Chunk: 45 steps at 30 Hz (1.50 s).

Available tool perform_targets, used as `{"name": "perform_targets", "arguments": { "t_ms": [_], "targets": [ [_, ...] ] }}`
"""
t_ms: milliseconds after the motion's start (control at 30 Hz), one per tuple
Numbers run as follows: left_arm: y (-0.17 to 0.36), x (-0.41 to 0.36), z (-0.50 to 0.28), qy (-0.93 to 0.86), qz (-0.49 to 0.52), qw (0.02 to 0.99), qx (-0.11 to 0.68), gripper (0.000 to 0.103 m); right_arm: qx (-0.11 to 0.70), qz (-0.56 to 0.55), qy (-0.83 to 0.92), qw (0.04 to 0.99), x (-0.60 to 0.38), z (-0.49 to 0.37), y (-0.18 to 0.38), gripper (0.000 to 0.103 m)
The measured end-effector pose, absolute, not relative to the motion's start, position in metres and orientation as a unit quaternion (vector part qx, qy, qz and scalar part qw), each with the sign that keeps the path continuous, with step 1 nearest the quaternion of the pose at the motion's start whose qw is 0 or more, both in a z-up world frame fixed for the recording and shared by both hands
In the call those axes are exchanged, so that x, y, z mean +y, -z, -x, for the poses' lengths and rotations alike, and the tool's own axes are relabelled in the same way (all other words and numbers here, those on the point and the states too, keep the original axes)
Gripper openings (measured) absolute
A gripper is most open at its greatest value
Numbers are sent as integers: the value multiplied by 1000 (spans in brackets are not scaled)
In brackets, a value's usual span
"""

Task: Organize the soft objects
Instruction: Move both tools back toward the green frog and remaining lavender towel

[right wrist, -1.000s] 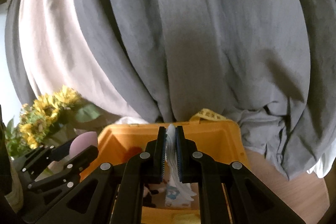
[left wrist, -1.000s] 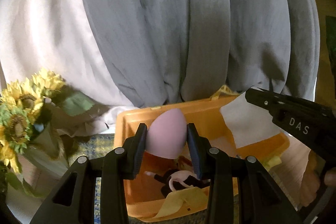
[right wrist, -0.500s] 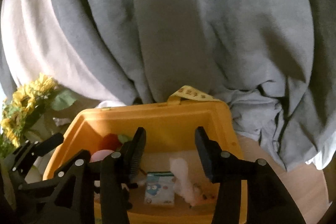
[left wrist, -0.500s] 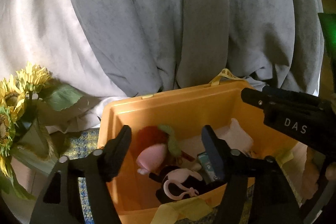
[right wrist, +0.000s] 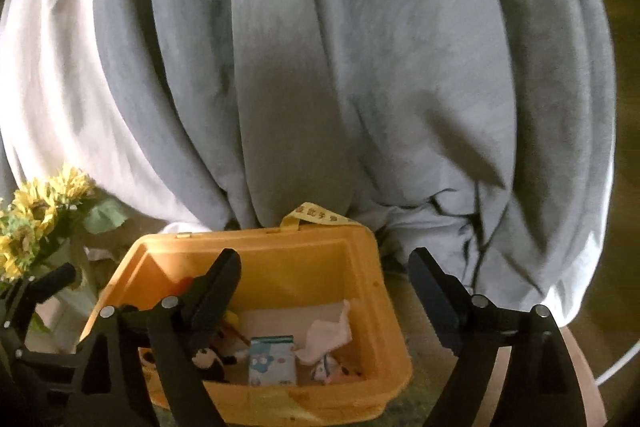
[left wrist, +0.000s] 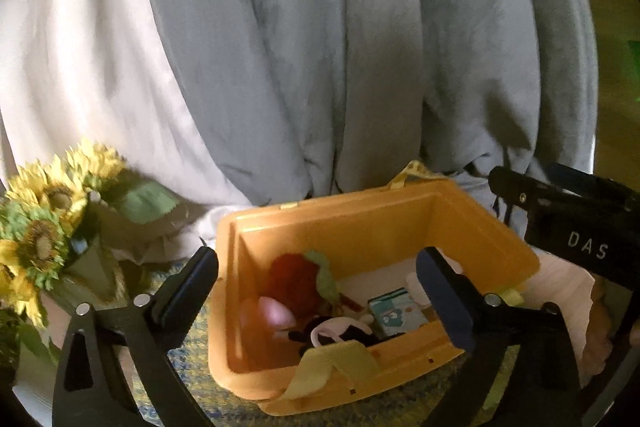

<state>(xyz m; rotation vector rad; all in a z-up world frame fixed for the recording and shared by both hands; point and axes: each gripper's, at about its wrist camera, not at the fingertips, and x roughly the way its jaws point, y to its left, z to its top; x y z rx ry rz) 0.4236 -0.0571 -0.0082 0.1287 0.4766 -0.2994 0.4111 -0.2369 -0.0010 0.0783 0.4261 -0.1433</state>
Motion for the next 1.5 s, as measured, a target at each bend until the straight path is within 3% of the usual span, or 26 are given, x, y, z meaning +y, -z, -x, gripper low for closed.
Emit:
{"name": "perform_targets", "arguments": {
  "t_ms": [967,1500],
  "targets": [
    [-1,-55,-319,227,-93,950,196,102,189,-33,198,961,-223,-257,-3,92],
    [17,-57,-302,305,-136,922,196,102,235,-71,263,933,-210,-211,32,92]
  ]
}}
